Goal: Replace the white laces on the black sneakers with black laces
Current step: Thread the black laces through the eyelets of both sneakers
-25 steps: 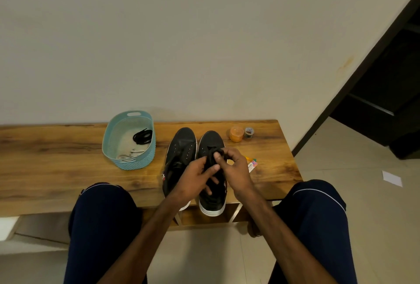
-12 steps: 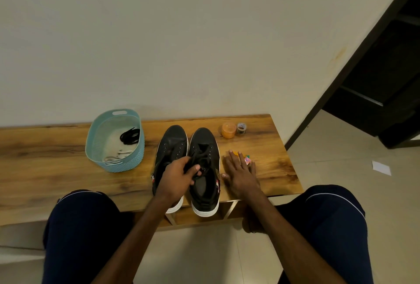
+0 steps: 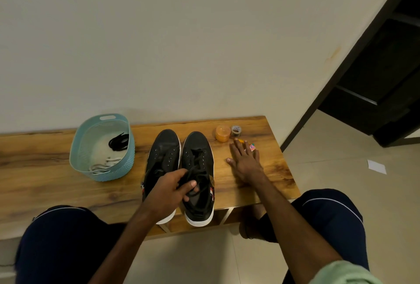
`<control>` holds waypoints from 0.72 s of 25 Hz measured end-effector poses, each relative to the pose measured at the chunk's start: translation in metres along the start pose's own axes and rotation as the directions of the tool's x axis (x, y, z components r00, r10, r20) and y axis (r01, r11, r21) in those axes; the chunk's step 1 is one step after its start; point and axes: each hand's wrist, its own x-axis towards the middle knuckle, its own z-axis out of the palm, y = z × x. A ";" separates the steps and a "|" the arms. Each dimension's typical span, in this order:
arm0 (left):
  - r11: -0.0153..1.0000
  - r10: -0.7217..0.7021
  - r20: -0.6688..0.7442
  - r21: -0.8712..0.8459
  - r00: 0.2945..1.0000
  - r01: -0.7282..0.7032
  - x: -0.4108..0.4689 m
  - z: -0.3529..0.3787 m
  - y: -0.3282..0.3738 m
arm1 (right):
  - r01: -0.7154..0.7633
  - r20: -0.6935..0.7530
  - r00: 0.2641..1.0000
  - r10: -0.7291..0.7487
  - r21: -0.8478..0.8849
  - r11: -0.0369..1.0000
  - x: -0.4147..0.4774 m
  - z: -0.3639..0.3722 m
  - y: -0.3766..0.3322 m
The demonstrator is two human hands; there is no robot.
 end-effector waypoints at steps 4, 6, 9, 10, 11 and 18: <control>1.000 0.010 0.003 0.004 1.000 -0.010 0.003 -0.001 0.001 | -0.009 -0.118 0.993 0.009 -0.006 1.000 0.014 -0.010 0.005; 1.000 0.015 -0.014 0.003 1.000 -0.015 0.004 -0.002 0.004 | 0.015 -0.235 0.972 -0.025 -0.042 0.999 0.018 -0.016 -0.004; 1.000 0.016 -0.075 -0.003 0.997 -0.016 0.008 -0.001 0.009 | 0.110 -0.339 0.932 -0.125 -0.061 0.992 0.015 -0.028 -0.028; 1.000 0.029 -0.098 0.006 0.995 -0.028 0.009 0.000 0.010 | 0.131 -0.398 0.912 -0.102 0.047 0.990 0.012 -0.033 -0.041; 0.999 0.047 -0.118 0.011 0.992 -0.046 0.009 0.000 0.012 | 0.153 -0.446 0.894 -0.042 0.217 0.964 0.007 -0.039 -0.055; 0.995 0.096 0.072 -0.003 0.993 -0.096 0.002 0.001 0.016 | -0.013 -0.042 0.998 0.047 0.596 0.803 -0.033 -0.040 -0.103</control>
